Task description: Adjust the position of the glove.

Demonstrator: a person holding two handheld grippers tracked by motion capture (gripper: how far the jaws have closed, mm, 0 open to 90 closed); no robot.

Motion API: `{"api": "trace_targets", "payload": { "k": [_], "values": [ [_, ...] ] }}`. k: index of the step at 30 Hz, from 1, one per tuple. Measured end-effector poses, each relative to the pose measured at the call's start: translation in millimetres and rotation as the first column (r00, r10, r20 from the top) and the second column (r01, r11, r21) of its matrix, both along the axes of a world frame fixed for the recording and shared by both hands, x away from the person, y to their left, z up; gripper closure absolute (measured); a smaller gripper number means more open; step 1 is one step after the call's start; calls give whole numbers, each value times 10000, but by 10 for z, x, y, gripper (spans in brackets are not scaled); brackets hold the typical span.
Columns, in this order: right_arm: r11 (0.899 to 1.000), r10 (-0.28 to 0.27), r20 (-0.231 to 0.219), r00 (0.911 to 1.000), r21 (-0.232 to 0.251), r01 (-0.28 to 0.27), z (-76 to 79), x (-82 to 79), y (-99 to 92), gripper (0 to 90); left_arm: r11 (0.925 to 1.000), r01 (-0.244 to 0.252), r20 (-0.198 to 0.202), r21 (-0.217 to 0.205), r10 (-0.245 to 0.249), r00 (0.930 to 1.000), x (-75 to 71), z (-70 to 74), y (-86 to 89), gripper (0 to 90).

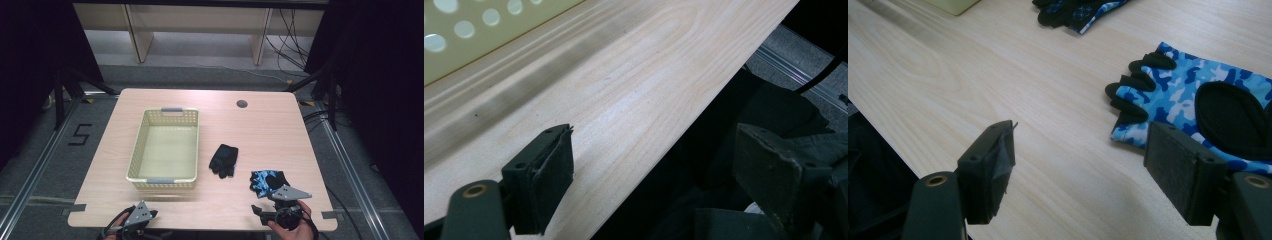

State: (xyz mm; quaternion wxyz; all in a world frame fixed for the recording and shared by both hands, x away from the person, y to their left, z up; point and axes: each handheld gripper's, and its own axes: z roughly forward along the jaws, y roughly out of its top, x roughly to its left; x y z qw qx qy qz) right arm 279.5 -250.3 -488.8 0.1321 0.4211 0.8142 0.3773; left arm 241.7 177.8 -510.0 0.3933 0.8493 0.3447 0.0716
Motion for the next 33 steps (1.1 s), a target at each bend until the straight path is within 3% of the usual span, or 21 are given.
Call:
{"api": "trace_targets", "payload": {
  "k": [7,9,12,14,18,19,20,25,27,31,33],
  "values": [
    [10000,72,-55,10000,-1,-72,15,-3,10,330,10000,-10,17,12,10,10000,1,0,1,167],
    [9999,99,230,9997,-138,-96,15,5,7,349,10000,-4,13,12,4,10000,1,1,1,167],
    [10000,65,105,9999,-5,-65,15,0,26,353,10000,8,18,12,-8,10000,1,2,0,167],
    [9998,139,217,9997,-172,-135,25,14,30,355,10000,-7,19,17,7,10000,2,0,-1,167],
    [9998,209,434,9988,-63,-207,38,52,54,352,9999,-98,-98,-93,97,9999,-5,2,-2,167],
    [9999,-26,-22,10000,150,27,53,28,82,352,10000,23,-6,-8,-23,10000,2,7,6,168],
    [9998,183,405,9990,-8,-183,53,73,69,352,10000,11,-11,-15,-11,10000,2,5,5,167],
    [9995,305,517,9982,24,-307,112,181,151,354,9998,-192,-47,61,193,9998,8,-15,-10,168],
    [9995,309,620,9976,19,-311,130,202,169,358,9999,-92,-22,-129,91,10000,9,-5,-6,167],
    [9971,550,685,9961,479,-583,208,346,249,422,10000,-92,-26,-31,92,10000,16,-2,6,168],
    [9968,639,796,9948,426,-674,245,421,306,462,10000,35,-39,19,-35,10000,14,0,8,168]
  ]
}}
